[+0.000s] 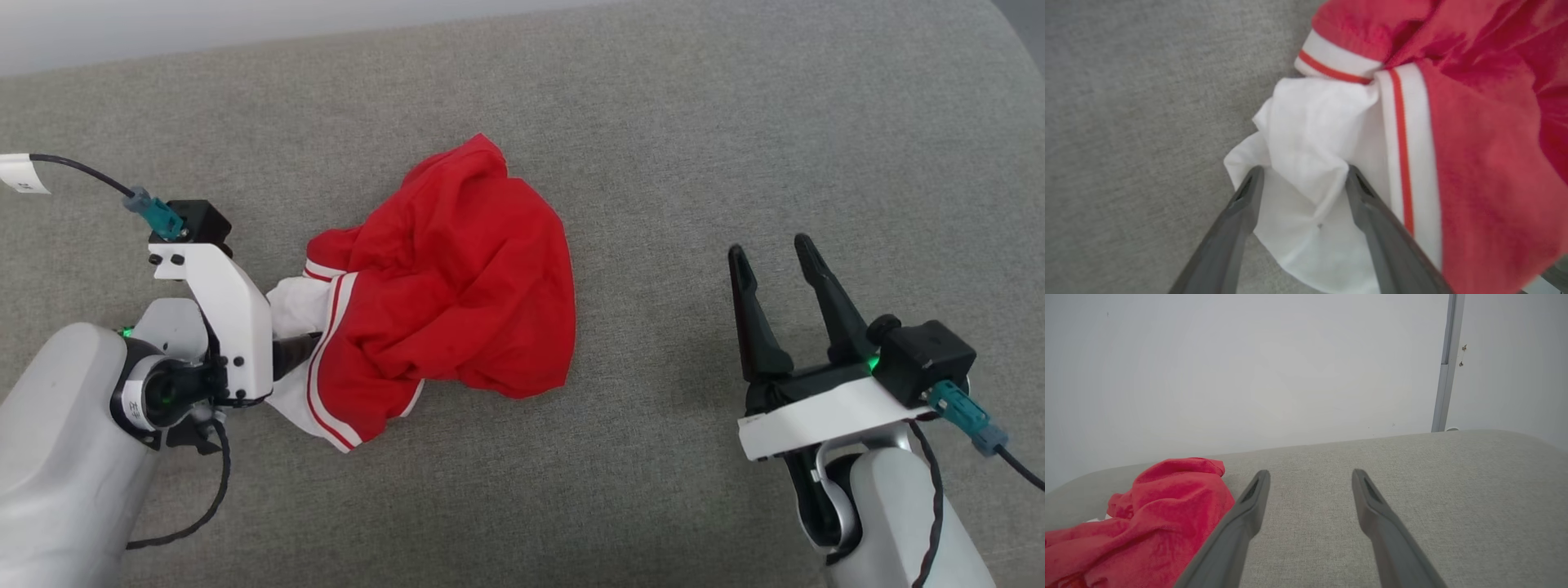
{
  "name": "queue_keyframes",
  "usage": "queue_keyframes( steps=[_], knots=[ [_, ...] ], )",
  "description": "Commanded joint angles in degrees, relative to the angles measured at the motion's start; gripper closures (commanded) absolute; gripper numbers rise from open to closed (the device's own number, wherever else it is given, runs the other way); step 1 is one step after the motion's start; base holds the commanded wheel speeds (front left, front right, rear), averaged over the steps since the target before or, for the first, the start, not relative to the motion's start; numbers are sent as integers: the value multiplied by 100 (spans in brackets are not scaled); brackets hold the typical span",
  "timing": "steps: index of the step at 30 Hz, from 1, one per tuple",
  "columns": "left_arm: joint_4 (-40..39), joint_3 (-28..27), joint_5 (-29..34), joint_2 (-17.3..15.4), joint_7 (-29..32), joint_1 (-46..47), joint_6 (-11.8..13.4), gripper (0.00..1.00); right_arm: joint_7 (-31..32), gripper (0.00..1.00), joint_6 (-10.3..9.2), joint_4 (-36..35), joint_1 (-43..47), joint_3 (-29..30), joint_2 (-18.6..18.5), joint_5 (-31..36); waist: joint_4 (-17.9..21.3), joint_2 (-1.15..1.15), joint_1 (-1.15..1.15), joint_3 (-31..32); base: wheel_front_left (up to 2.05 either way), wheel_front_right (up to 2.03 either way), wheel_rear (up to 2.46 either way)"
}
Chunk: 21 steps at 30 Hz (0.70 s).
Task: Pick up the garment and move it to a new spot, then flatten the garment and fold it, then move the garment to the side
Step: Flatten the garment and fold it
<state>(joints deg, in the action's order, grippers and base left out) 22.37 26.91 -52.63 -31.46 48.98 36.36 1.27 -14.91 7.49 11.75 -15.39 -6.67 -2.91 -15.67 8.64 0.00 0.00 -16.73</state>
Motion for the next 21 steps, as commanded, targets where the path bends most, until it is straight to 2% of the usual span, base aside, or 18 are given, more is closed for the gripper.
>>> queue_keyframes(
  steps=[1,2,3,4,12,21],
  knots=[
    [149,37,36,2,-46,69,-39,0,-30,0,0,-18,-72,-13,-1,-20,3,0,0,-23,0,0,0],
    [210,31,27,14,-67,76,-70,0,-29,0,0,-19,-79,-14,-1,-15,1,0,0,-28,0,0,0],
    [269,26,-9,27,-69,76,-97,11,-30,0,0,-26,-84,-11,-1,-9,-6,0,0,-27,0,0,0],
    [294,14,-17,19,-93,96,-122,100,-30,0,0,-30,-83,-2,0,-2,-14,0,0,-25,0,0,0],
    [160,-269,-221,-99,-259,184,-137,100,-28,0,0,-13,19,120,0,78,-199,0,0,88,0,0,0],
    [-501,-804,-431,-558,-465,-202,170,100,-28,0,0,-3,74,224,0,171,-440,0,0,238,0,0,0]
  ],
)
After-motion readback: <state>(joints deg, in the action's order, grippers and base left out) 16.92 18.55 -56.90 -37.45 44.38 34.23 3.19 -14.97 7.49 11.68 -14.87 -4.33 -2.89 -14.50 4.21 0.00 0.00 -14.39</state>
